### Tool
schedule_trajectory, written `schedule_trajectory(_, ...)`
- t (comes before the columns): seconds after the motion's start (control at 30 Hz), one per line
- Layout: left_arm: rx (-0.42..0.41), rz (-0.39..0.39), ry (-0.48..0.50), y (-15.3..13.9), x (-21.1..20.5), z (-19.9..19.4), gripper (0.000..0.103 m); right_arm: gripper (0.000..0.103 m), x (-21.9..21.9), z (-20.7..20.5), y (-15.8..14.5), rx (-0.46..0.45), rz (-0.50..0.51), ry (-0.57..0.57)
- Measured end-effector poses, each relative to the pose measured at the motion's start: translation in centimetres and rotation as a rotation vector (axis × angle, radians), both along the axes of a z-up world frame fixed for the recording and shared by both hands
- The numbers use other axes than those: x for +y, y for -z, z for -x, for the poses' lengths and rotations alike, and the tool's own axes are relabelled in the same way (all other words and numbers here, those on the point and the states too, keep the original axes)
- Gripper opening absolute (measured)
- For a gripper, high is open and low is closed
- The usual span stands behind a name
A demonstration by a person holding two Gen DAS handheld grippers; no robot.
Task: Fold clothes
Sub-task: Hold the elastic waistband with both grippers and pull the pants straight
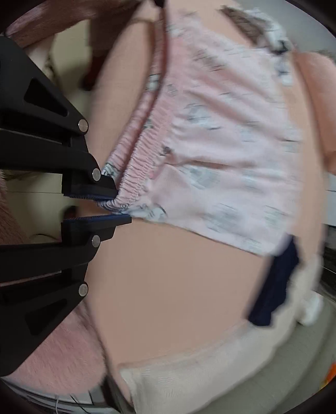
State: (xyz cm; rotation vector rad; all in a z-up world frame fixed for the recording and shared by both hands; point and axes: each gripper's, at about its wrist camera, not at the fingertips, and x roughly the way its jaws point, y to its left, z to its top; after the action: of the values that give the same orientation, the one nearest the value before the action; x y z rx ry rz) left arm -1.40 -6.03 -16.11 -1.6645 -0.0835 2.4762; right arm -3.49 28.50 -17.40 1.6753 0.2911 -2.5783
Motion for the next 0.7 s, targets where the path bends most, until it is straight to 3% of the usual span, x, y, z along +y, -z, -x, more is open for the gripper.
schedule_trajectory(0.1, -0.101, -0.075, -0.015, 2.0, -0.9, -0.1, 0.005, 0.012, -0.4, -0.1, -0.2, -0.004, 0.016, -0.014)
schedule_trajectory(0.23, -0.073, -0.175, -0.041, 0.2, -2.4, -0.9, 0.007, 0.017, 0.7, -1.3, -2.3, 0.006, 0.192, -0.025)
schedule_trajectory(0.27, -0.067, -0.225, -0.048, -0.2, -2.9, -1.0, 0.010, 0.024, 1.0, -1.3, -3.0, -0.008, 0.264, -0.042)
schedule_trajectory(0.33, -0.073, -0.255, -0.067, 0.2, -3.3, -0.4, 0.024, 0.027, 1.6, -1.0, -4.6, -0.001, 0.421, -0.083)
schedule_trajectory(0.37, -0.077, -0.262, -0.078, 0.5, -3.4, -0.1, 0.038, 0.028, 2.0, -0.7, -5.2, 0.015, 0.474, -0.084)
schedule_trajectory(0.43, -0.085, -0.274, -0.100, 1.1, -3.7, 0.6, 0.039, 0.028, 2.9, -0.3, -5.7, 0.032, 0.539, -0.042)
schedule_trajectory(0.57, -0.101, -0.299, -0.144, 2.2, -4.3, 1.9, 0.039, 0.028, 4.8, 1.1, -4.6, 0.055, 0.461, 0.121)
schedule_trajectory(0.63, -0.111, -0.290, -0.160, 2.6, -4.5, 2.3, 0.039, 0.028, 5.6, 1.3, -3.9, 0.050, 0.452, 0.163)
schedule_trajectory(0.7, -0.122, -0.334, -0.162, 2.8, -4.8, 2.2, 0.038, 0.029, 5.8, 1.5, -2.8, 0.029, 0.467, 0.172)
